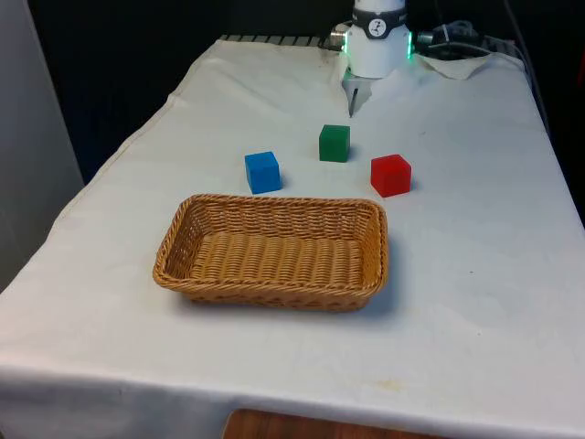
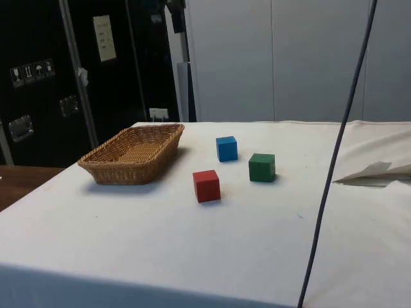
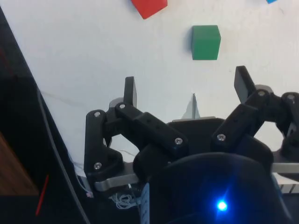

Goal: Pick up the blue cube and place it into the basket.

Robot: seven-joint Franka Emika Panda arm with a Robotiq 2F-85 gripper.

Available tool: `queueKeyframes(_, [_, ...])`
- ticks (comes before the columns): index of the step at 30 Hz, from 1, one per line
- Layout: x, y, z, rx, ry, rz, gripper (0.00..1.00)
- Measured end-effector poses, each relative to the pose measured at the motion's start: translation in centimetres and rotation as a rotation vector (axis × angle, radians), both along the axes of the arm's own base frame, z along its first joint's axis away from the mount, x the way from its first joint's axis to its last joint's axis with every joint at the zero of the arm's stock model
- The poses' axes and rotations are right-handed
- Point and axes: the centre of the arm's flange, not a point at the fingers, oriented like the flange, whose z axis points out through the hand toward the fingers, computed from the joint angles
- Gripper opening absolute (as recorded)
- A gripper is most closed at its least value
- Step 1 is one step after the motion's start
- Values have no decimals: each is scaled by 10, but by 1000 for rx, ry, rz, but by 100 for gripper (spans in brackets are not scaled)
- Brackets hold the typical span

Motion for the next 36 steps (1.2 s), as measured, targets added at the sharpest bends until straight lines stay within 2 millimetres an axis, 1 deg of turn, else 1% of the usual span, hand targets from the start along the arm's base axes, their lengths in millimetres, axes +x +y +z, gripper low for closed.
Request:
queueKeyframes(10, [-19, -3, 5, 4, -1, 0, 100])
queueKeyframes(20, [-35, -7, 6, 7, 1, -11, 100])
queueKeyframes(36, [-38, -12, -1, 4, 13, -88, 100])
